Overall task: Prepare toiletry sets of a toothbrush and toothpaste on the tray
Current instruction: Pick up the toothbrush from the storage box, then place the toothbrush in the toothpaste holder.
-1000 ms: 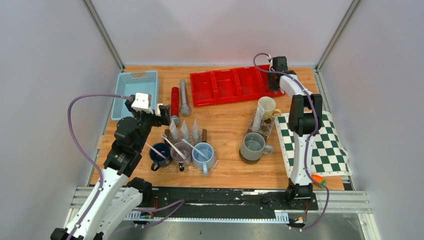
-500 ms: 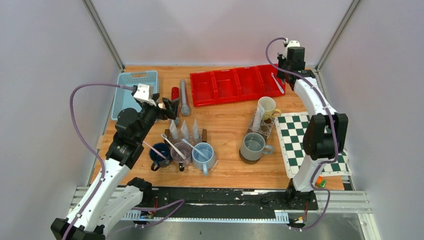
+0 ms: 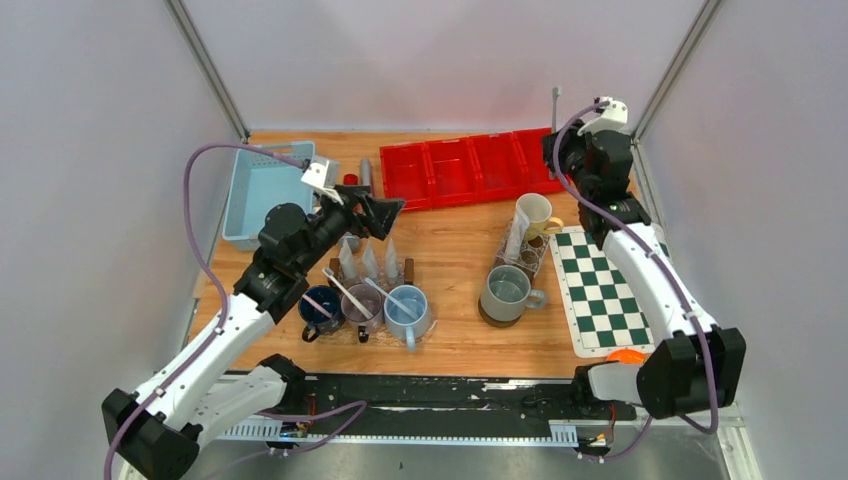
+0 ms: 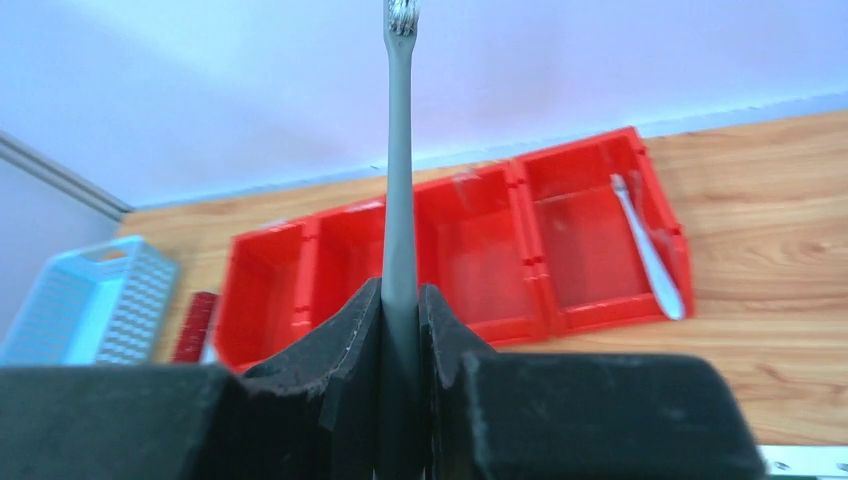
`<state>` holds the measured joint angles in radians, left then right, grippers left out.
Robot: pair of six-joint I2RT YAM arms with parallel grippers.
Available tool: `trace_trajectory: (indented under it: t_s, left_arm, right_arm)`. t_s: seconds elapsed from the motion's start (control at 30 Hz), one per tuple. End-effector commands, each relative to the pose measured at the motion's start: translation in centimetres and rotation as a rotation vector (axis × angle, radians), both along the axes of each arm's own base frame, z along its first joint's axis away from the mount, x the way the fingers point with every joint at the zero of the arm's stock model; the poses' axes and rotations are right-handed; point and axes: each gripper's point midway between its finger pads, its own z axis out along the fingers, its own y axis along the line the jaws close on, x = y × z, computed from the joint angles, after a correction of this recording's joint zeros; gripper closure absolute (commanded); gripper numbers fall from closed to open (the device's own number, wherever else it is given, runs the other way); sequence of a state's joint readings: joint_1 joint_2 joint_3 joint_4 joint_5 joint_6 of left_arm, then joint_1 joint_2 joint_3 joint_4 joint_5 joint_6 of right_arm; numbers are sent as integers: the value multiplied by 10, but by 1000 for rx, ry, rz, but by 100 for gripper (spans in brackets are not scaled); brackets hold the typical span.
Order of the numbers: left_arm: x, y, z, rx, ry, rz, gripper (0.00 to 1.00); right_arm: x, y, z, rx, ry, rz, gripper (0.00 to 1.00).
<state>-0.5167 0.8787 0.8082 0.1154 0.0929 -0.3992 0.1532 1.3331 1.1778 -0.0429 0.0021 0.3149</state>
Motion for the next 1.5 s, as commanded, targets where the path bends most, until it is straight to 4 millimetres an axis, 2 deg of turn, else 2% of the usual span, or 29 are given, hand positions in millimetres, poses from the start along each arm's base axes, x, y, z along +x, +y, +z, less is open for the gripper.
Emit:
trace_trajectory:
  t_s: [0.0, 0.23, 0.4, 0.53, 0.73, 0.97, 1.07, 1.3, 1.47]
  left_arm:
    - [-6, -22, 47, -115, -78, -52, 2]
    - [-9, -62, 60, -155, -83, -145, 6]
    - [-14, -86, 66, -159, -89, -201, 9]
    - [-12, -104, 57, -147, -59, -219, 12]
    - [-6, -117, 47, -120, 3, -211, 18]
    - [-9, -128, 47, -129, 37, -243, 29]
    - [-8, -134, 39, -121, 72, -252, 31]
    - [-5, -143, 28, -120, 121, -264, 48]
    - [-7, -147, 33, -140, 120, -287, 52]
  right_arm:
    - [-21, 26, 57, 178, -189, 7, 100]
    - [-48, 72, 73, 265, -244, 47, 100]
    - [-59, 104, 77, 331, -243, 93, 100]
    - [-68, 128, 79, 361, -255, 128, 100]
    - [-75, 157, 75, 360, -234, 178, 100]
    - [-78, 174, 65, 344, -212, 192, 100]
    - [-81, 178, 66, 345, -216, 199, 100]
    - [-86, 186, 67, 338, -223, 219, 100]
    - [-88, 194, 65, 332, -218, 236, 100]
